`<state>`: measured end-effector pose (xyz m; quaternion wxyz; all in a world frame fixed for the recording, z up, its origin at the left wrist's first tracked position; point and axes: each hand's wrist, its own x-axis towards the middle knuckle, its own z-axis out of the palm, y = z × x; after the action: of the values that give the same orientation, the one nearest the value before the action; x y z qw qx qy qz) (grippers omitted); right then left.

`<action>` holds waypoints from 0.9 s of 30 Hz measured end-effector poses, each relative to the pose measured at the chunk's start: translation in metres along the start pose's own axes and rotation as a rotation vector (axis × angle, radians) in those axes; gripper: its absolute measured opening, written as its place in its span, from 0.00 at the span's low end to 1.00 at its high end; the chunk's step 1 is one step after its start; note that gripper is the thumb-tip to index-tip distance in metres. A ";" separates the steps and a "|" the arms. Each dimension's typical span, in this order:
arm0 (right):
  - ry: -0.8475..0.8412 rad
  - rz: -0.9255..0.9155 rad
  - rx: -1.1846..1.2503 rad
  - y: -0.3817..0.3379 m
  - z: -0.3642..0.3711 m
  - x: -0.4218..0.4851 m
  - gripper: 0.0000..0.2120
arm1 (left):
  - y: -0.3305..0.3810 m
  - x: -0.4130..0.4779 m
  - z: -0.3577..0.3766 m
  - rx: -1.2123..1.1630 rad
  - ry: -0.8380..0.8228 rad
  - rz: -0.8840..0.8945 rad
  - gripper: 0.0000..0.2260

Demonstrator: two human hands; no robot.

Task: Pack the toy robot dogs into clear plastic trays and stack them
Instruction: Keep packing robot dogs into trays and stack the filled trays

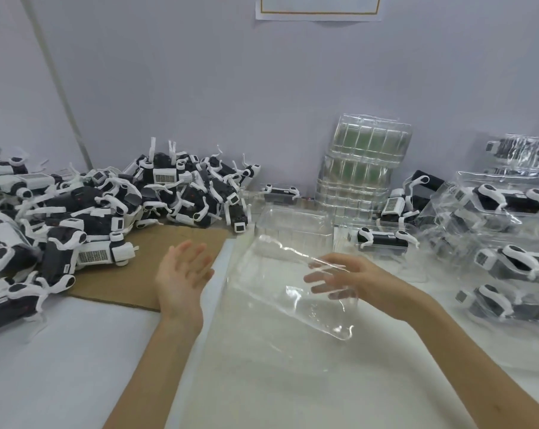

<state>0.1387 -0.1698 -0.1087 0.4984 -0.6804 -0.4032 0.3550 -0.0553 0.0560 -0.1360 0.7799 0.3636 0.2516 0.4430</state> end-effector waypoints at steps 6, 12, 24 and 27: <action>0.070 -0.024 -0.018 0.010 -0.006 0.026 0.18 | -0.026 0.019 0.017 0.257 -0.059 -0.212 0.12; 0.248 -0.110 0.302 0.038 -0.008 0.047 0.21 | -0.021 0.088 0.051 1.093 -0.214 0.168 0.12; 0.419 -0.215 0.498 0.057 -0.013 0.055 0.23 | -0.049 0.190 0.106 1.615 -0.315 0.489 0.15; 0.407 -0.244 0.485 0.059 -0.014 0.055 0.21 | -0.057 0.194 0.111 1.707 -0.317 0.550 0.13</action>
<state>0.1857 -0.1357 -0.1665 0.7547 -0.5459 -0.2777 0.2352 0.1464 0.1675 -0.1271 0.1380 0.9213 0.2883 0.2217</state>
